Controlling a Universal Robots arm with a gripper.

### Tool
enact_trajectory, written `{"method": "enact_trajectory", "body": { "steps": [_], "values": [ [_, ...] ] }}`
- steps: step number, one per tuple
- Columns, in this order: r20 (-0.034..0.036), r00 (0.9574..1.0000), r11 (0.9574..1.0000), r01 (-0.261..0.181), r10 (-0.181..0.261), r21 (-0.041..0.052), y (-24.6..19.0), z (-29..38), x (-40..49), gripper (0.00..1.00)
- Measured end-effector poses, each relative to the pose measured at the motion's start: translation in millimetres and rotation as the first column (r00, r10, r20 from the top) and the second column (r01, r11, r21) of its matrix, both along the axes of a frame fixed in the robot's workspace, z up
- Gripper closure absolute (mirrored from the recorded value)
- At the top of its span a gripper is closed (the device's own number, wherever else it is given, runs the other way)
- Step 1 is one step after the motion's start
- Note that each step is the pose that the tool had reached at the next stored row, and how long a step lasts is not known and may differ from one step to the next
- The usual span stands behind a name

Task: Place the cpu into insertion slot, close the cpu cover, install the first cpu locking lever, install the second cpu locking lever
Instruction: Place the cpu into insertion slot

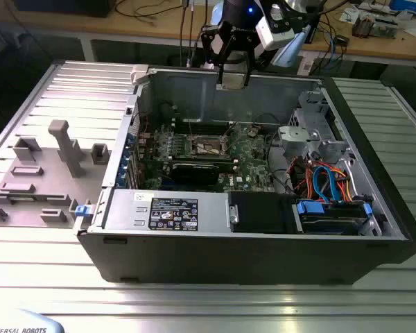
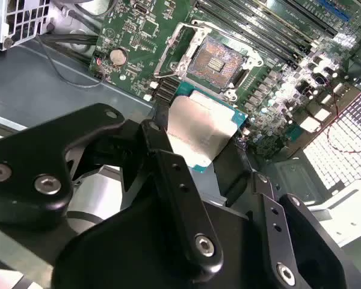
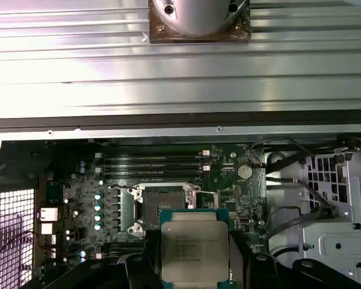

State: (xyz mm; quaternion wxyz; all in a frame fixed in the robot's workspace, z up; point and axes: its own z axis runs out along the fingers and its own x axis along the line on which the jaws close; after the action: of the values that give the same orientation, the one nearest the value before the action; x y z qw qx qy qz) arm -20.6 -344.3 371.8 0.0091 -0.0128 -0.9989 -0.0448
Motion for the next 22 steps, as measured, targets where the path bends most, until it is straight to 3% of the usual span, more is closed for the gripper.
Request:
{"method": "enact_trajectory", "body": {
  "steps": [13,22],
  "values": [
    [0.0000,1.0000,1.0000,0.003,-0.003,0.0000,0.0,0.0,0.0,0.46],
    [0.0000,0.9981,0.9981,0.061,-0.061,0.0000,0.0,-0.3,0.0,0.46]
  ]
}}
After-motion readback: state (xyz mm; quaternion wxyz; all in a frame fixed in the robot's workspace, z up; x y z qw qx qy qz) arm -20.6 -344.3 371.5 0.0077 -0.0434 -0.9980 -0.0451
